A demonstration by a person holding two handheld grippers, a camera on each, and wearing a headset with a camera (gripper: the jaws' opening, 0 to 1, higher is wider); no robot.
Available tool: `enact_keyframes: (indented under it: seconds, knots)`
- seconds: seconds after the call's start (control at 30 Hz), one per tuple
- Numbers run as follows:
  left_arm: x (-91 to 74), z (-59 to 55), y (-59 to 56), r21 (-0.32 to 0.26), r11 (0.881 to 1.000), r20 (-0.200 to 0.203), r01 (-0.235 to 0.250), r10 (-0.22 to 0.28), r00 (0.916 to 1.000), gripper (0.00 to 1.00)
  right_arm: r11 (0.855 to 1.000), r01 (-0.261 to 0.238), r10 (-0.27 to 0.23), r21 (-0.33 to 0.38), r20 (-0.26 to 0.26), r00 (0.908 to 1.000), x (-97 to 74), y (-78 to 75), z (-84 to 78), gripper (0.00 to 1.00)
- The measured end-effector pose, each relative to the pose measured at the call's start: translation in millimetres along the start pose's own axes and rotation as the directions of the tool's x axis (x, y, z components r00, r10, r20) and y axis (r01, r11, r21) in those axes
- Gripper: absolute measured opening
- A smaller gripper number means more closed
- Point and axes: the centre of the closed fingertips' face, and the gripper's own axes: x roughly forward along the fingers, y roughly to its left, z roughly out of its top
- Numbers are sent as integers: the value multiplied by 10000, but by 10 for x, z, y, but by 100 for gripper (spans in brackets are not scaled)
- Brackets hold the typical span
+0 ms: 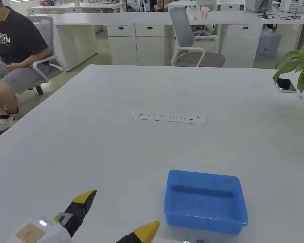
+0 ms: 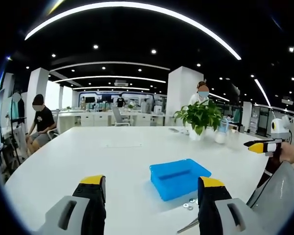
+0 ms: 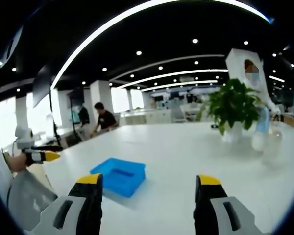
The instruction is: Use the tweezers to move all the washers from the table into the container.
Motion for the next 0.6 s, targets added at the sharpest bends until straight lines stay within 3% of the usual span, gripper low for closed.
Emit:
enact_keyframes:
  seconds: [0.1,0.17,0.2,0.23,0.33,0.37,0.43,0.47,0.5,0.53,0.57,0.6]
  knots:
    - [-1,-16,-63,51,9990,-162,444,-443,9989,68,9961,-228,124,-852,-1200,9927,11,56,-142,77]
    - [2,-18,-74,140,9985,-194,532,-529,9984,68,9855,-478,191,-1625,-1739,9846,25,116,-172,74]
    - [6,-16,-124,34,9965,-191,832,-831,9964,66,9820,-711,371,-1750,-1908,9809,40,172,-178,71]
    - [4,-70,-178,-302,9929,-539,1151,-1166,9917,64,9804,-932,577,-1734,-1994,9782,67,224,-175,68]
    - [19,-98,-195,-151,9906,-764,1361,-1369,9876,59,9706,-1841,1515,-1551,-2009,9678,192,476,-115,58]
    - [21,-109,-230,-241,9871,-847,1581,-1596,9835,58,9680,-1955,1628,-1576,-1990,9664,224,519,-98,55]
    - [23,-148,-280,-442,9788,-1066,2002,-2038,9732,55,9544,-2538,2202,-1570,-2036,9540,297,680,-92,47]
    - [26,-165,-286,-231,9770,-1154,2121,-2134,9701,53,9466,-2804,2452,-1592,-2094,9466,323,749,-103,44]
    - [18,-223,-318,-64,9687,-1480,2483,-2465,9578,51,9341,-3189,2779,-1604,-2340,9317,352,835,-152,41]
    - [14,-258,-344,-102,9619,-1677,2731,-2709,9479,47,9149,-3704,3205,-1602,-2694,9081,364,931,-217,37]
    - [8,-290,-372,-185,9550,-1852,2960,-2942,9376,44,9008,-3984,3429,-1728,-2798,8967,379,984,-239,29]
    - [2,-339,-408,-303,9444,-2099,3274,-3263,9217,42,8895,-4215,3632,-1766,-2867,8865,391,1036,-256,24]
